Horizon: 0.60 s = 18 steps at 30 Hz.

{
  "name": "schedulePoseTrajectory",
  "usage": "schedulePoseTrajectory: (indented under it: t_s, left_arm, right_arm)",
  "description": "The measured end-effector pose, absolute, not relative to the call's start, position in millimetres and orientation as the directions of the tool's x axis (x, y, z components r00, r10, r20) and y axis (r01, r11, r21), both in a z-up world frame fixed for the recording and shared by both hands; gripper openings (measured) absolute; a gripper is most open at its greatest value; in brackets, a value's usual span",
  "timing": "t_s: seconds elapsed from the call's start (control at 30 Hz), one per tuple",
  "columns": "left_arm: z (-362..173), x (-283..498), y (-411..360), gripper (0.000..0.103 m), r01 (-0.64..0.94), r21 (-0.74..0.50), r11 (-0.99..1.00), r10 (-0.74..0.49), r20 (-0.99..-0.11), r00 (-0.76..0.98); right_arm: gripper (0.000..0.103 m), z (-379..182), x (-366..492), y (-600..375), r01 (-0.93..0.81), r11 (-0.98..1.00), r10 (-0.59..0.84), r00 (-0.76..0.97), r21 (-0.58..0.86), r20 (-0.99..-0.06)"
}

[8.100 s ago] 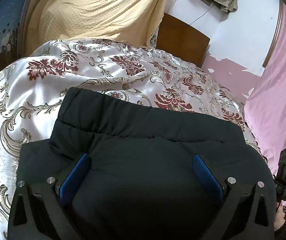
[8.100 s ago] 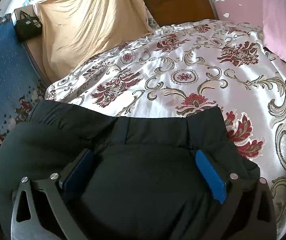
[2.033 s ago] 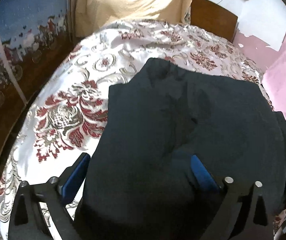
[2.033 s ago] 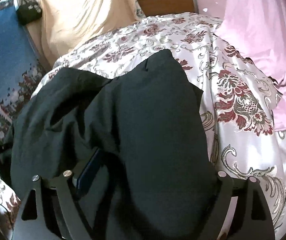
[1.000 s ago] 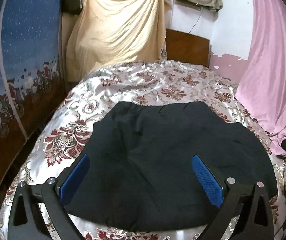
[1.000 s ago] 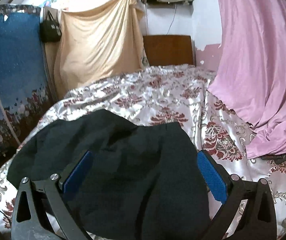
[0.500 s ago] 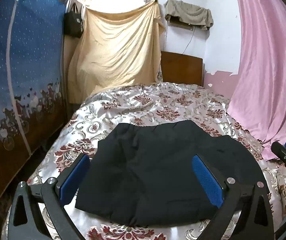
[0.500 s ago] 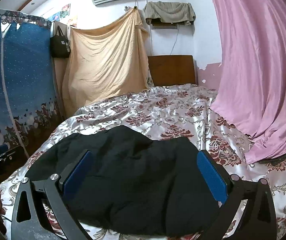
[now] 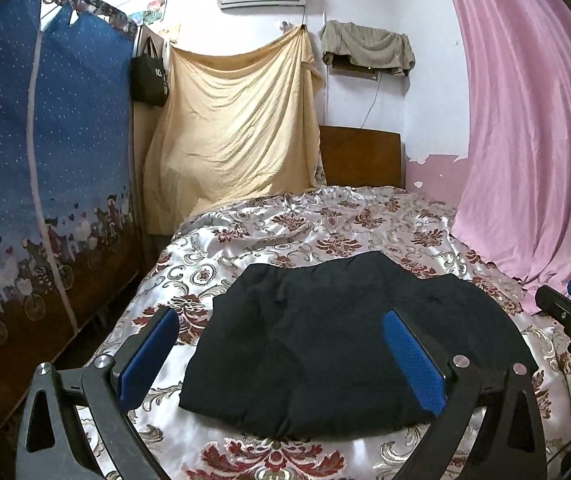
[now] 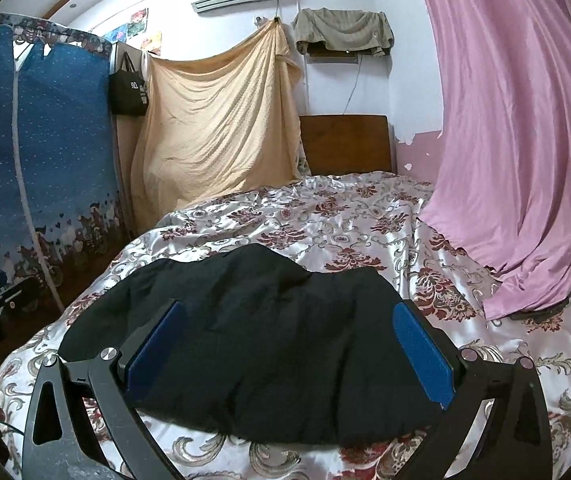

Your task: Fold large clothes

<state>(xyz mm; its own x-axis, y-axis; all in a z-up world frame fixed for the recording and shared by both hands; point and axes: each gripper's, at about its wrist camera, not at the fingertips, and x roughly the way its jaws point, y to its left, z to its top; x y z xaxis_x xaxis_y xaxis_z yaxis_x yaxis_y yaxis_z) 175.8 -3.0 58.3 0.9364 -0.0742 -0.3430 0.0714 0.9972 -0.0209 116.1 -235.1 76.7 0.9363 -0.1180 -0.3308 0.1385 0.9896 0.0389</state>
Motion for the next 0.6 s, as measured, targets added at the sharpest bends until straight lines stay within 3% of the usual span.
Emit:
schedulePoseTrajectory:
  t_s: [0.6]
  left_arm:
    - [45,94,2,0.103,0.064,-0.003,0.998,-0.061,-0.340,0.938]
  right_arm:
    - [0.102,68,47,-210,0.112,0.993,-0.091,0.937,0.042,-0.337]
